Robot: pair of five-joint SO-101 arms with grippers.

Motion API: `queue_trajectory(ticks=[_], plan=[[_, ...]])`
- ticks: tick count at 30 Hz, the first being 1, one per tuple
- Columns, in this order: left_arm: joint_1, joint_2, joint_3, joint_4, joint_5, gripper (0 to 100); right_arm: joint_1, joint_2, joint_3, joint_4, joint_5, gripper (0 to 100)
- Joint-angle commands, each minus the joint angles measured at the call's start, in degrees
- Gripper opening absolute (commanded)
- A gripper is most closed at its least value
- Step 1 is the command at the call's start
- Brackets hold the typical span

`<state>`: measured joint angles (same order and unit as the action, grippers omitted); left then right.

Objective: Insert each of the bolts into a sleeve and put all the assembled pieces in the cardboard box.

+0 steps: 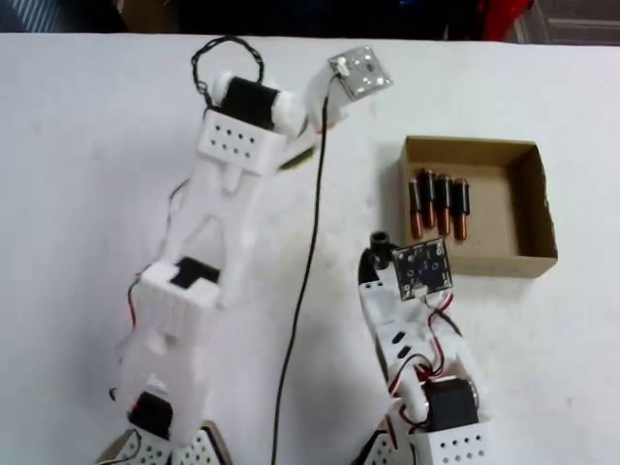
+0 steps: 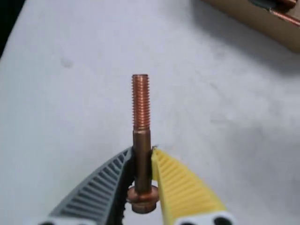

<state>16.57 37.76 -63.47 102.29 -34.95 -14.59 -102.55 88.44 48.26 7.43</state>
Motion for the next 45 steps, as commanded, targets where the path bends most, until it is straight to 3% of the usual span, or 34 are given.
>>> queue_trajectory(ticks=[1, 21, 26, 35, 45], plan=[[-0.5, -10.8, 7.4, 0.1, 0.4, 2, 0.4, -0.6, -0.6, -1.5, -0.2, 1.6], [-0.3, -41.7, 43.9, -0.1, 0.1, 2, 0.4, -0.6, -0.5, -1.5, -0.2, 1.6], [-0.4, -46.8, 52.2, -1.8, -6.3, 2, 0.4, -0.6, 0.0, -1.5, -0.2, 1.6], [-0.4, -59.5, 71.9, -10.6, -7.4, 2, 0.4, -0.6, 0.0, -1.5, -0.2, 1.6], [-0.5, -66.2, 94.9, -29.2, -7.4, 2, 0.4, -0.6, 0.0, -1.5, -0.2, 1.6]])
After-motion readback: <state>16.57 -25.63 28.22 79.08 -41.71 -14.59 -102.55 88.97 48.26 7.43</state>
